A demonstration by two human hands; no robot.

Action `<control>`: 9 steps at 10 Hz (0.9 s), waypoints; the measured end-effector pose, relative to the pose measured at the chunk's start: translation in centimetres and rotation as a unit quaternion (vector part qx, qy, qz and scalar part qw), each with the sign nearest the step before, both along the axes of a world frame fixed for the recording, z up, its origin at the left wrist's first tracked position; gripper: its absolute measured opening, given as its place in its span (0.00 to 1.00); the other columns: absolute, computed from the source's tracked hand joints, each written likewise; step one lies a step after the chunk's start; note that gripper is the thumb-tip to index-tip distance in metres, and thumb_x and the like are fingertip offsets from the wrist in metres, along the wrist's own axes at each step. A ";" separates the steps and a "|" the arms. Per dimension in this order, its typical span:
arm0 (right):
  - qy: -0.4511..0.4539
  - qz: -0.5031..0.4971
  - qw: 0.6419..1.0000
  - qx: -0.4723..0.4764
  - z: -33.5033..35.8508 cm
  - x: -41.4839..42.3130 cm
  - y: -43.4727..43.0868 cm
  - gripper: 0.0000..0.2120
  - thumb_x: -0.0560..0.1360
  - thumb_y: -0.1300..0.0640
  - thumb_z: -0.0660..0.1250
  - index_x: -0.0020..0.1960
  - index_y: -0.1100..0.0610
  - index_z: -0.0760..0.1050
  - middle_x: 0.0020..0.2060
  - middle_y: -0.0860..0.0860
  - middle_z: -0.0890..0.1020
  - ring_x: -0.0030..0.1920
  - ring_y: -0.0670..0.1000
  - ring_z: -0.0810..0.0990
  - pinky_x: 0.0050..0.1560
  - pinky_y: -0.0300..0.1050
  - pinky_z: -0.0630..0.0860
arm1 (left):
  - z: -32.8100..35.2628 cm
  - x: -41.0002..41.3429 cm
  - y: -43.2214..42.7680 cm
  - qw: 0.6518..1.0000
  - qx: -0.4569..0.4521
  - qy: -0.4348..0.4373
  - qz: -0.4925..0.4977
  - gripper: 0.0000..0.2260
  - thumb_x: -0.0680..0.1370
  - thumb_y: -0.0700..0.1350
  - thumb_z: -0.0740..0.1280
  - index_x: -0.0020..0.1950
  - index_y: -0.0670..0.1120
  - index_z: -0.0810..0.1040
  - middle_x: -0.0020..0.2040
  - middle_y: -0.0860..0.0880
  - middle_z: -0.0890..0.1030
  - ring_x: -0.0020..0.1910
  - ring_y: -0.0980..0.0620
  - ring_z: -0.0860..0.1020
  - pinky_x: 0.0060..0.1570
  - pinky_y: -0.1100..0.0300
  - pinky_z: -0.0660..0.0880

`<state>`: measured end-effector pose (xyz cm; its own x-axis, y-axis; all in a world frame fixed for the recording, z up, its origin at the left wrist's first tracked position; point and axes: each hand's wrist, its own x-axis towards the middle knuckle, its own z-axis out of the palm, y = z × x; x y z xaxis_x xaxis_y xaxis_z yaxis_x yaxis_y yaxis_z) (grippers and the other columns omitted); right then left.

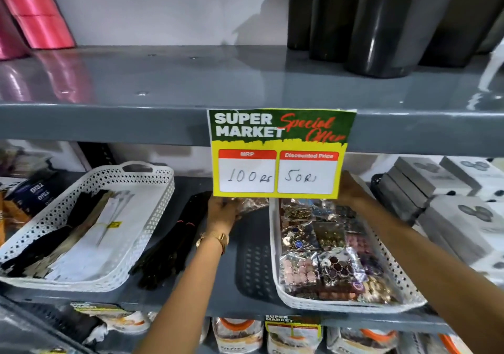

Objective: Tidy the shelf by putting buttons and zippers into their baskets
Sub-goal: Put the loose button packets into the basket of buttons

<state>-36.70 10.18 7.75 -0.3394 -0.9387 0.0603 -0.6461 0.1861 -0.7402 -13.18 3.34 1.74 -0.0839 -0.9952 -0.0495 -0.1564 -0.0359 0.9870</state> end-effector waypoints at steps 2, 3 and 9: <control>0.062 -0.025 0.994 0.082 -3.8 -4.6 -1.0 0.08 0.69 0.62 0.72 0.41 0.52 0.75 0.47 0.57 0.82 0.39 0.50 0.78 0.31 0.36 0.69 | 2.1 -6.9 1.7 0.957 -0.068 -0.196 -0.202 0.10 0.76 0.38 0.60 0.50 0.33 0.76 0.57 0.34 0.78 0.57 0.41 0.75 0.59 0.49 0.69; 0.081 -0.008 0.986 0.143 -5.8 -4.9 -1.3 0.11 0.69 0.63 0.71 0.34 0.50 0.76 0.41 0.53 0.79 0.44 0.54 0.79 0.40 0.43 0.74 | -1.9 -9.9 -1.5 0.876 -0.118 -0.383 -0.269 0.10 0.75 0.39 0.62 0.54 0.43 0.77 0.60 0.37 0.78 0.61 0.38 0.76 0.61 0.44 0.73; -0.001 -0.077 0.995 -0.060 -2.7 4.2 3.8 0.18 0.71 0.48 0.69 0.58 0.55 0.76 0.54 0.51 0.81 0.50 0.52 0.81 0.56 0.52 0.76 | 1.4 1.9 2.1 0.867 -0.298 -0.371 -0.150 0.15 0.78 0.41 0.63 0.64 0.39 0.72 0.64 0.37 0.76 0.64 0.37 0.72 0.62 0.49 0.68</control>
<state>-32.45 14.02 5.06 -0.4791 -0.8615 0.1681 -0.6152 0.1930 -0.7644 -11.31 5.42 3.10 -0.5080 -0.8017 0.3151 -0.6699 0.5976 0.4406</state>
